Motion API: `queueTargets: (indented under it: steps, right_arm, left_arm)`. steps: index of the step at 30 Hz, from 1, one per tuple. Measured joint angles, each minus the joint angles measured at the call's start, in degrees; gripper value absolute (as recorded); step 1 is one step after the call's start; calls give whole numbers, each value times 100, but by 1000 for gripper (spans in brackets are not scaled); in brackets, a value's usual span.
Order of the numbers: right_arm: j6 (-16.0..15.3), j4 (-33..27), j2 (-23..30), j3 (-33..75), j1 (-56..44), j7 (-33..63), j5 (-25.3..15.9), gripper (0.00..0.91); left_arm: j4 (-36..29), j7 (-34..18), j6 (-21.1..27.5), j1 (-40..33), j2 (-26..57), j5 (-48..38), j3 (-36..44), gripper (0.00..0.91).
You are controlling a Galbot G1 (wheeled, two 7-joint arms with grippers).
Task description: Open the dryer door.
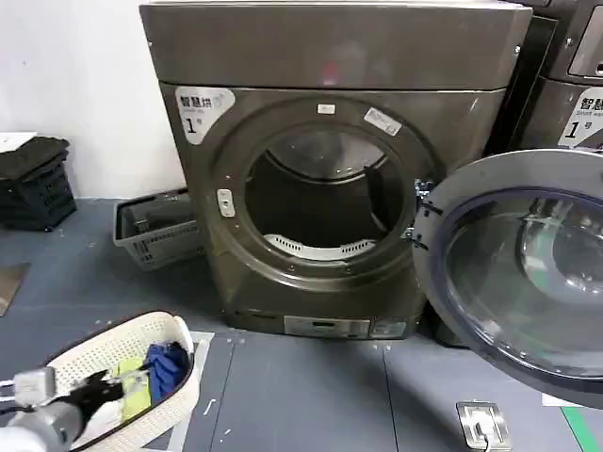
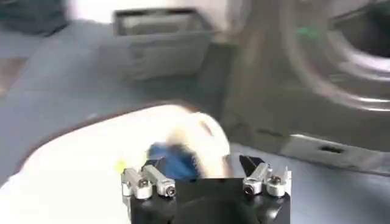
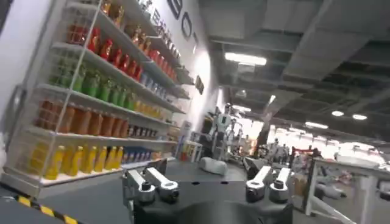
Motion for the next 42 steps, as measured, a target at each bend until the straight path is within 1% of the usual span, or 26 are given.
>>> queueTargets:
  steps: [6,10,13,16,19,29,37,42]
  right_arm:
    - [38,24,26,-2,-20,-10,55,907]
    - [79,-30,50,-1,-23,-13,48,907]
    - [159,-63,75,-10,-18,-37,15,907]
    - [217,-102,101,-12,-6,-46,-64,907]
    - [225,-136,103,-15,3,-11,-62,907]
    - [237,-189,229,-10,-35,-8,-116,907]
    - [346,-202,348,21,-88,-55,-125,907]
    - [471,-208,417,87,-114,-82,-126,907]
  left_arm:
    - [217,-965,20,159,58,-1417,-484,907]
    - [335,-1407,18,337,142,-2205,-704,907]
    - [439,-1575,17,360,177,-2494,-764,907]
    - [518,-1652,17,382,211,-2797,-795,907]
    - [595,-1672,16,386,236,-2910,-809,907]
    - [736,-1681,15,226,320,-2985,-807,907]
    - [848,-1700,14,-12,453,-3096,-701,907]
    - [955,-1863,15,-221,558,-3363,-581,907]
